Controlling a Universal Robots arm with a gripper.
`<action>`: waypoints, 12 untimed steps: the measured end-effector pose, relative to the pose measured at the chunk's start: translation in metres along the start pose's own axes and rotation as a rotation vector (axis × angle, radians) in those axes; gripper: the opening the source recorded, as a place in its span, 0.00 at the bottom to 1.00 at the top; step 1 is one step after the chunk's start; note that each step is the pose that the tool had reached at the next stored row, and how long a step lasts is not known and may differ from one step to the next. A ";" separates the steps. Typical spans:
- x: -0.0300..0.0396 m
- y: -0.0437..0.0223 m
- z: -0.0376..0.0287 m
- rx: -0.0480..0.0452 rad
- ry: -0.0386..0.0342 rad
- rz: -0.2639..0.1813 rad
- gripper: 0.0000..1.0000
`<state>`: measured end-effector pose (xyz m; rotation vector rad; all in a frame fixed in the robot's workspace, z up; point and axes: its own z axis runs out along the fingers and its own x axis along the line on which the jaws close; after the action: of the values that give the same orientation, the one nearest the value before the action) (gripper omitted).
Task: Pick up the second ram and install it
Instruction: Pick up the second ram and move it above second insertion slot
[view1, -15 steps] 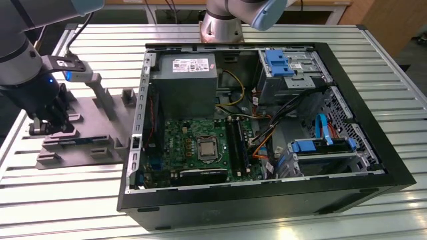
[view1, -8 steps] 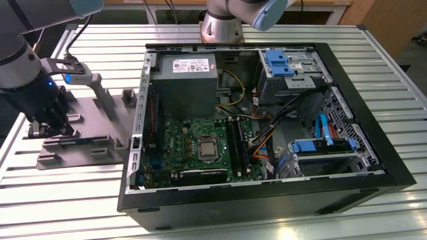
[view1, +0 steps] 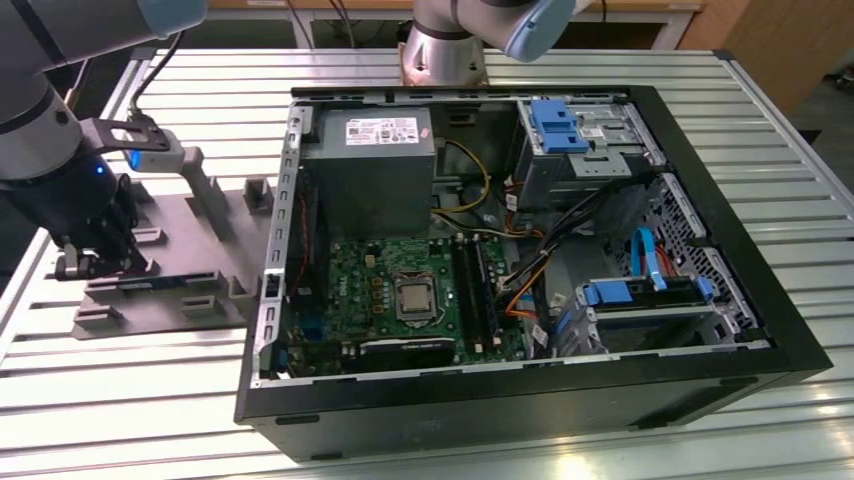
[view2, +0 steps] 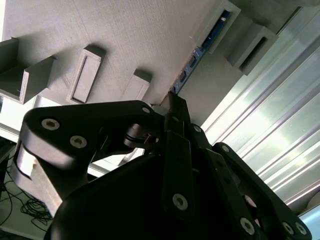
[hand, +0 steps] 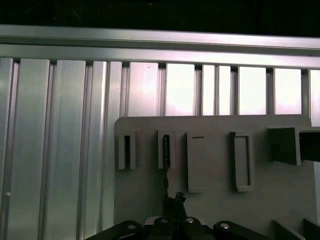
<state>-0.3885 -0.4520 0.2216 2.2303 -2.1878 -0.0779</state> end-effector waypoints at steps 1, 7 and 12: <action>0.0000 0.0000 0.0000 0.0000 0.0000 0.000 0.11; 0.0001 0.0000 0.0001 0.0000 0.0000 0.000 0.24; 0.0001 0.0000 0.0001 -0.0001 0.0000 0.000 0.35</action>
<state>-0.3885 -0.4521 0.2214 2.2302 -2.1877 -0.0779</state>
